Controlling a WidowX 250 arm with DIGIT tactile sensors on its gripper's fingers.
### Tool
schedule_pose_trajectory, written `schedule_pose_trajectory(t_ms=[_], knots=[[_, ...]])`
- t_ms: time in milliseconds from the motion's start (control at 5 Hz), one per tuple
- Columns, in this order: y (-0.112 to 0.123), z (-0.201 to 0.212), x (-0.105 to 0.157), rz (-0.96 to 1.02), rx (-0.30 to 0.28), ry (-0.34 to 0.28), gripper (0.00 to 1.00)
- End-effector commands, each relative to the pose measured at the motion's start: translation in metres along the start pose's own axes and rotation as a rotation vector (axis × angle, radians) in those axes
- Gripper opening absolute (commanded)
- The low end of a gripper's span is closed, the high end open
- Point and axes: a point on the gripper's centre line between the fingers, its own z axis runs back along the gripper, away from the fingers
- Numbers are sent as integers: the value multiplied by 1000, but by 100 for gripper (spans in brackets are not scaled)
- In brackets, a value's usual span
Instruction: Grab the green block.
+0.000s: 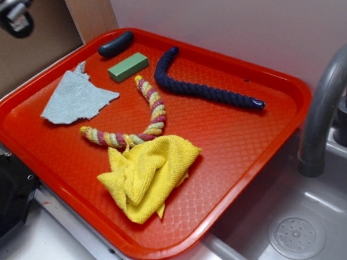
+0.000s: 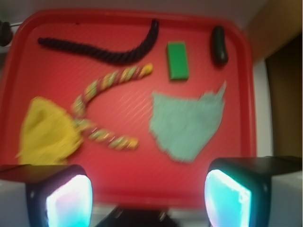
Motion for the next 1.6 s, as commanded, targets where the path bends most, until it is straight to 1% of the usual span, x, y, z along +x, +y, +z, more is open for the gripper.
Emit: schedule_pose_trajectory(t_ms=[0, 200, 400, 600, 800, 1000, 1200, 1400], knots=[[40, -38, 46, -14, 62, -85, 100], [54, -67, 63, 41, 75, -83, 100], [65, -93, 79, 59, 59, -60, 100], [69, -115, 86, 73, 63, -33, 100], [71, -142, 95, 47, 8, -5, 100], [62, -158, 98, 0, -72, 12, 100], [53, -175, 101, -60, -93, 37, 100], [48, -184, 103, -80, -91, 56, 100]])
